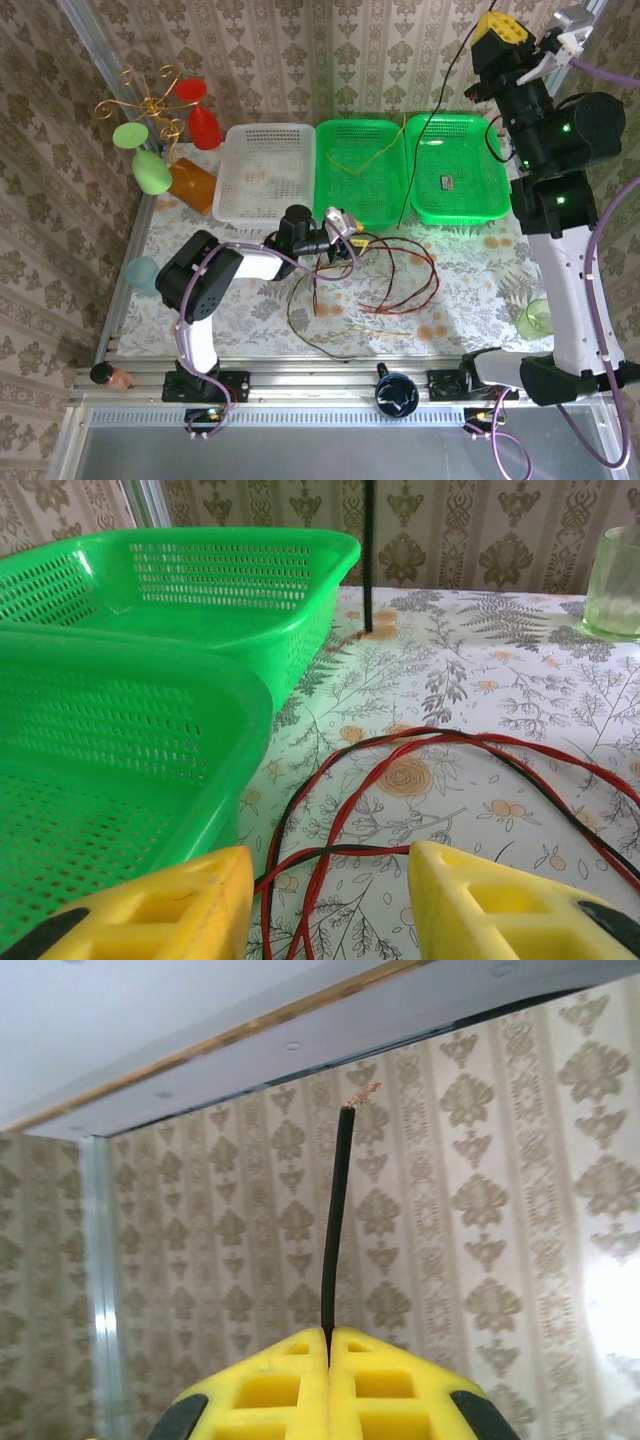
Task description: Untangle the cables
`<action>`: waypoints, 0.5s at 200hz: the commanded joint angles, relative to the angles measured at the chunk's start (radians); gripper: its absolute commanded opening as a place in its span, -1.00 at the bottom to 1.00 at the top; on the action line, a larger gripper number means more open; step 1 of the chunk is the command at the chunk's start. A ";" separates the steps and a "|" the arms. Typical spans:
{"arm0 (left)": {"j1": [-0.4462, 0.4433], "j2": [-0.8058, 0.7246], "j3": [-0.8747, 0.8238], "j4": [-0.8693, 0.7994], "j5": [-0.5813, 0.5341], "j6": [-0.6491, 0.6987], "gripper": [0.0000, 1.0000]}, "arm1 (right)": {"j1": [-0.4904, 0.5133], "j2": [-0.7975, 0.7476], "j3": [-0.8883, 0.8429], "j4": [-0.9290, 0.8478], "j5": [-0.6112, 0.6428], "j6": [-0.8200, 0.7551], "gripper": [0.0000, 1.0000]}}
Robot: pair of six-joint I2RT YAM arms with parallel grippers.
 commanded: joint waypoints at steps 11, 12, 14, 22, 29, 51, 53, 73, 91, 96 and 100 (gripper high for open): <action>-0.005 -0.117 -0.021 -0.046 -0.019 -0.013 -0.05 | 0.006 0.084 0.092 -0.010 0.137 -0.192 -1.00; -0.006 -0.120 -0.021 -0.049 -0.027 -0.014 -0.05 | 0.006 0.087 0.095 -0.011 0.139 -0.197 -1.00; -0.005 -0.125 -0.023 -0.056 -0.034 -0.012 -0.05 | 0.005 0.093 0.102 -0.013 0.142 -0.204 -1.00; -0.005 -0.148 -0.023 -0.088 -0.045 -0.013 -0.05 | 0.005 0.124 0.125 -0.017 0.154 -0.238 -1.00; -0.004 -0.167 -0.024 -0.123 -0.056 -0.014 -0.04 | 0.004 0.152 0.146 -0.024 0.169 -0.262 -1.00; -0.002 -0.229 -0.020 -0.240 -0.101 -0.003 0.00 | -0.003 0.220 0.215 -0.042 0.197 -0.323 -1.00; -0.002 -0.234 -0.020 -0.251 -0.103 -0.002 0.01 | -0.003 0.226 0.221 -0.044 0.197 -0.329 -1.00; 0.002 -0.277 -0.015 -0.343 -0.130 0.002 0.05 | -0.008 0.277 0.277 -0.068 0.208 -0.385 -1.00; 0.006 -0.300 -0.008 -0.405 -0.149 -0.004 0.06 | -0.013 0.315 0.298 -0.087 0.230 -0.466 -1.00; 0.008 -0.307 -0.007 -0.422 -0.152 -0.004 0.07 | -0.014 0.323 0.296 -0.089 0.243 -0.498 -1.00; 0.007 -0.311 -0.007 -0.434 -0.155 -0.004 0.08 | -0.014 0.331 0.291 -0.091 0.252 -0.535 -1.00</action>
